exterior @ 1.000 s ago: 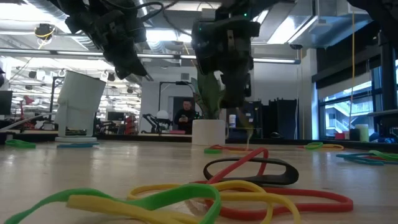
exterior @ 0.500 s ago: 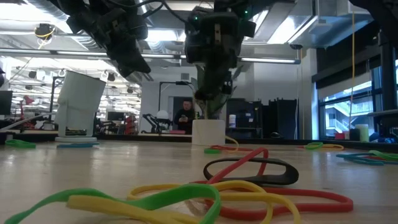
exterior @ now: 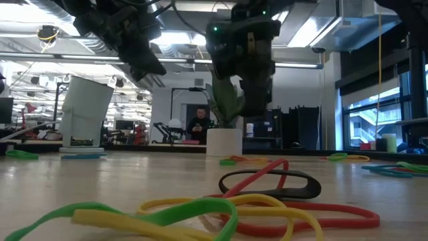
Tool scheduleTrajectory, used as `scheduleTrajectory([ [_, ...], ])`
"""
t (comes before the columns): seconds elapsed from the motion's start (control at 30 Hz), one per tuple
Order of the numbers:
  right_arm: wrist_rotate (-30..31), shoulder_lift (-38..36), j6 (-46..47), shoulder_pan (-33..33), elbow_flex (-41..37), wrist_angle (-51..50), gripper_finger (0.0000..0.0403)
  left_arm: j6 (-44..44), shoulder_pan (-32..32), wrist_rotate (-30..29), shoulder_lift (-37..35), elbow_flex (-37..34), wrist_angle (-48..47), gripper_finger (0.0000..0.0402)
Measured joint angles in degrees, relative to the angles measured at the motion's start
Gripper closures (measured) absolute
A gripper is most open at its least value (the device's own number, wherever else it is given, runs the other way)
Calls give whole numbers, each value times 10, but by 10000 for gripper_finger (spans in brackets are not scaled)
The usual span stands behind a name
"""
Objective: Pick and place rubber bands into bin
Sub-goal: Put the black rubber band into the transparent bin
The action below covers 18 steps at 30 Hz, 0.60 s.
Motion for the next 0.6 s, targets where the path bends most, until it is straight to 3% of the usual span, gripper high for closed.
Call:
scheduleTrajectory([
  [0.07, -32, 0, -20, -2, 0, 14, 403, 0, 0, 0, 0, 0, 2, 398],
  [0.17, 89, 0, -11, 2, 0, 16, 403, 0, 0, -1, 0, 0, 7, 397],
  [0.4, 124, -20, -29, 2, 0, 52, 403, 0, -7, -2, 0, 0, 30, 392],
  [0.6, 182, -93, -28, 4, 0, 78, 403, 10, -40, -4, 0, 0, 108, 334],
])
